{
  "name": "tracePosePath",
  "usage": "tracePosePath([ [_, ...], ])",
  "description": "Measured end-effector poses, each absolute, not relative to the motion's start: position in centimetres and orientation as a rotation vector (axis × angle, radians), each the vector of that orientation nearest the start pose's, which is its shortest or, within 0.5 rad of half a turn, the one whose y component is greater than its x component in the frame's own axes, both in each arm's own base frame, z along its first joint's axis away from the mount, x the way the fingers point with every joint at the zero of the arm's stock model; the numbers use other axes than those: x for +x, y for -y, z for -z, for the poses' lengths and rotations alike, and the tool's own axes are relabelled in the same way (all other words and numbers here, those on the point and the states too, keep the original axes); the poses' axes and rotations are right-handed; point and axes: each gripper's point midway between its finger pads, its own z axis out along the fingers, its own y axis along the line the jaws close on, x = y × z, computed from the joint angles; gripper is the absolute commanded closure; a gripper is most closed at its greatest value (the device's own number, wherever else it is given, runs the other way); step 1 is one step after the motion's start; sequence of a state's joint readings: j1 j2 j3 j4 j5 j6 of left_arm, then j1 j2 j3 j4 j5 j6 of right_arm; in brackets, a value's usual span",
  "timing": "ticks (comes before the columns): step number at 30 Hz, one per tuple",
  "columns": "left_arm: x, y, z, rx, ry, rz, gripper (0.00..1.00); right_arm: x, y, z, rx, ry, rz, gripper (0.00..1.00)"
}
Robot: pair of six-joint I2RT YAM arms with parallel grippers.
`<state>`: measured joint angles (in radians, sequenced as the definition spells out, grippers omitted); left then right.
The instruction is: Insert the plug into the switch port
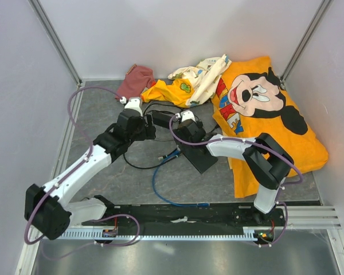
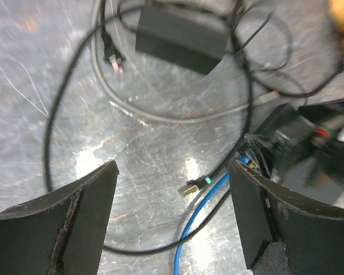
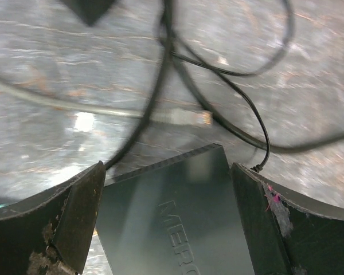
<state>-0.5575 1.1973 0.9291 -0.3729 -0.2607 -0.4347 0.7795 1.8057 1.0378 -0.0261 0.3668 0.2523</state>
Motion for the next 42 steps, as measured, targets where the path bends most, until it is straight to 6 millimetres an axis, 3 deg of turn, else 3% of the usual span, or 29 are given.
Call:
tracePosePath([
  [3, 31.1, 15.9, -20.3, 0.013, -2.13, 0.293, 0.18, 35.1, -25.8, -4.3, -0.391, -2.265, -0.021, 0.02],
  [6, 31.1, 16.6, -20.7, 0.072, -2.12, 0.319, 0.18, 34.4, -24.6, -4.5, -0.381, -2.276, 0.018, 0.02],
  [9, 31.6, 18.7, -18.5, 0.194, -2.172, 0.369, 0.22, 33.6, -23.8, -4.7, -0.399, -2.292, 0.029, 0.02],
  [15, 32.8, 22.6, -10.7, 0.547, -2.32, 0.37, 0.26, 32.9, -23.4, -6.6, -0.421, -2.281, -0.068, 0.02],
  [17, 33.5, 23.6, -9.5, 0.661, -2.318, 0.363, 0.28, 32.9, -23.1, -7.2, -0.405, -2.272, -0.132, 0.02],
  [23, 36.3, 26.7, -9.4, 0.922, -2.214, 0.38, 0.4, 33.3, -20.7, -7.8, -0.329, -2.26, -0.219, 0.02],
  [27, 37.7, 28.0, -8.2, 1.03, -2.188, 0.35, 0.49, 33.0, -20.3, -7.9, -0.31, -2.242, -0.259, 0.02],
  [34, 37.4, 29.2, -4.8, 1.196, -2.202, 0.329, 0.53, 33.2, -19.9, -8.2, -0.277, -2.217, -0.308, 0.02],
  [42, 37.0, 30.3, -3.9, 1.319, -2.167, 0.313, 0.57, 33.1, -20.0, -8.0, -0.272, -2.215, -0.342, 0.02],
])
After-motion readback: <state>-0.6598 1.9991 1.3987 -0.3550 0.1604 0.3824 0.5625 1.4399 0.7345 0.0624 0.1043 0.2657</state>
